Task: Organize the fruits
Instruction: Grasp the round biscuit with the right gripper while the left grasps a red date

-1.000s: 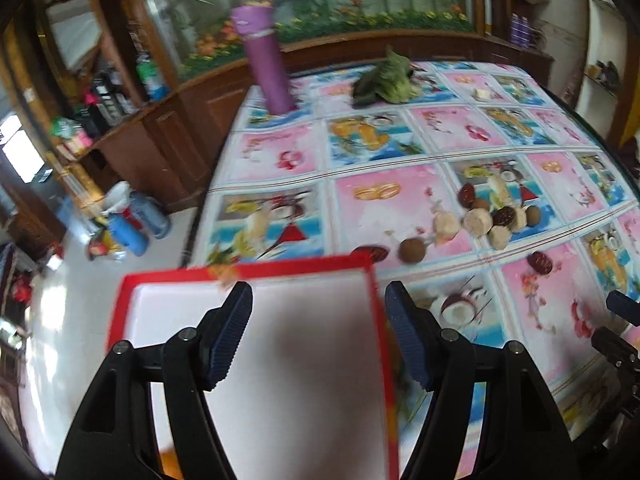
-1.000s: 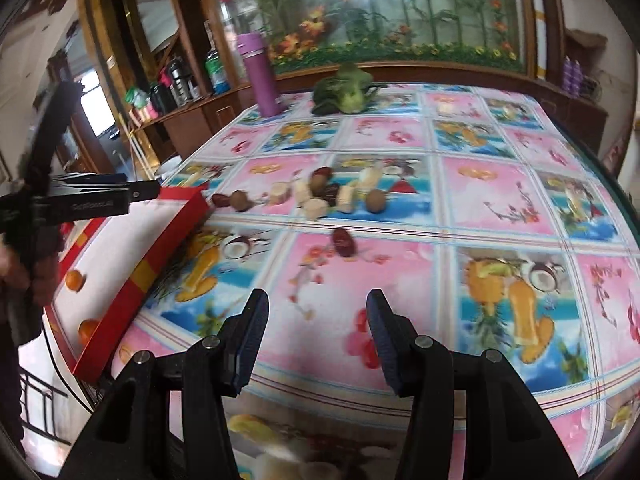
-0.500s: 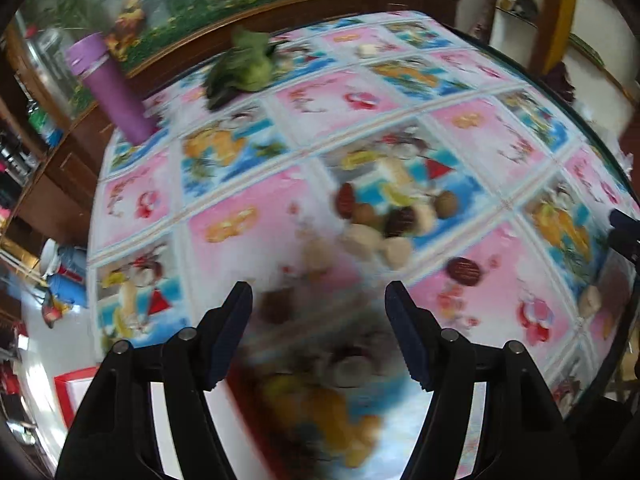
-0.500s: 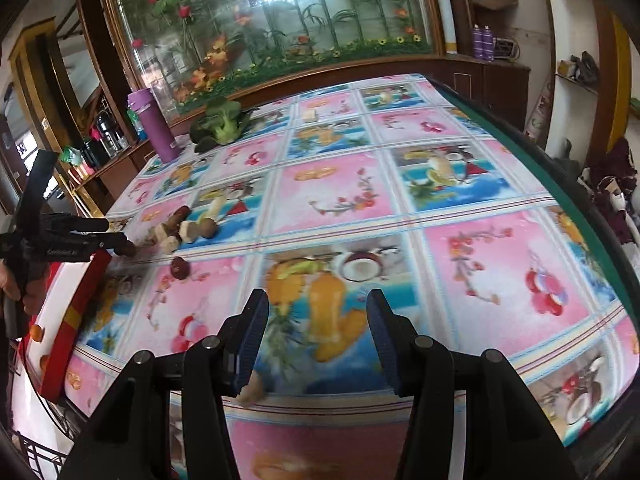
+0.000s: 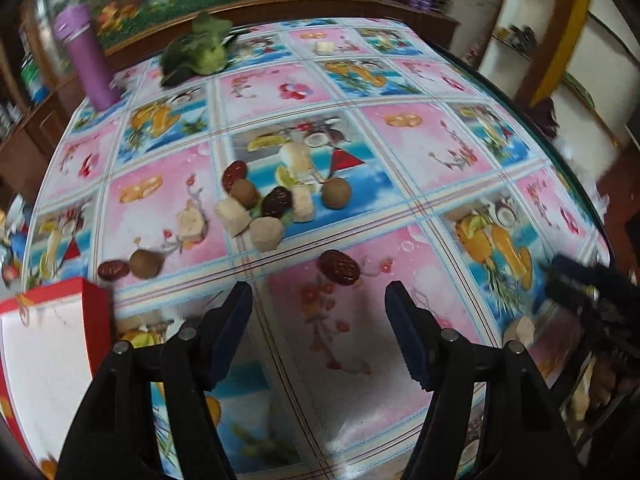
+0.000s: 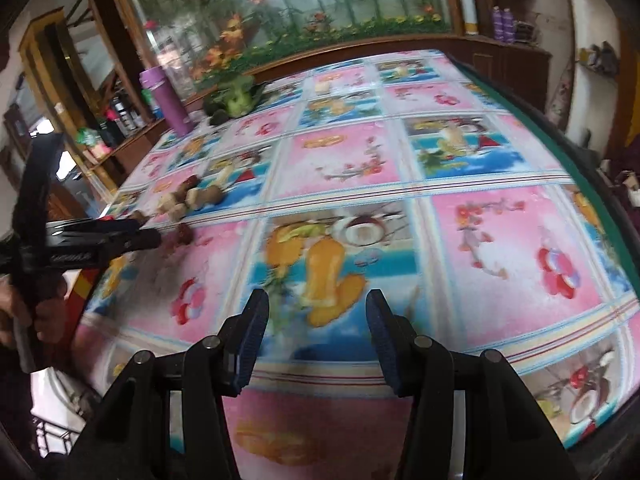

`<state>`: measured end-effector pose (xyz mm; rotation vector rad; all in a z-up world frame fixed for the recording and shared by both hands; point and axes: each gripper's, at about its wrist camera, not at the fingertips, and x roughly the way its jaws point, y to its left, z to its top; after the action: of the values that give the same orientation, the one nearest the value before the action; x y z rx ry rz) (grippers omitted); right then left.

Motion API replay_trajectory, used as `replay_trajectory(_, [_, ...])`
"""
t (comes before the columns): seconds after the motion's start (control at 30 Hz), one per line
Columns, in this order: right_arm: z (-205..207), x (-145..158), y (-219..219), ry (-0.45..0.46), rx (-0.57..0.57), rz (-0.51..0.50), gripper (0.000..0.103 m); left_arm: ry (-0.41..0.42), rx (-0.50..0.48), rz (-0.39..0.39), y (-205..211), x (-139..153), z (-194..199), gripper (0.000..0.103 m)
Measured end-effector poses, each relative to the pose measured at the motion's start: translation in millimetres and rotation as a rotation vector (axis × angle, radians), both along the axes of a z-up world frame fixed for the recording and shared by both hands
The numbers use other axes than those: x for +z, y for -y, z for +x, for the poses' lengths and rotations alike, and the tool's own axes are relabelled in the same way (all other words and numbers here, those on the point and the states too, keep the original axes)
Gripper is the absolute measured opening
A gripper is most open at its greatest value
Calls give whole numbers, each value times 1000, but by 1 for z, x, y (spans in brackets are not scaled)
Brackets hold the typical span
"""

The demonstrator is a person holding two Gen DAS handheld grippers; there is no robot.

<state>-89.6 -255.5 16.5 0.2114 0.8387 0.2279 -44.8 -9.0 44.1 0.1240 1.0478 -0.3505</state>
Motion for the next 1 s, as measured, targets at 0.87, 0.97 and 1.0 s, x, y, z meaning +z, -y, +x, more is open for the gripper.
replay_trajectory(0.87, [-7,-18,-39,-12,204,-45,25,-36,110,0,29,-28,21,35])
replay_trajectory(0.97, [-6,-18,-39,-13,206,-48,25,-31,102,-4,24,-29,21,27])
replay_trajectory(1.0, [-7,-18,-40,-12,207,-53,25,-28,95,-10,23,-29,20,27])
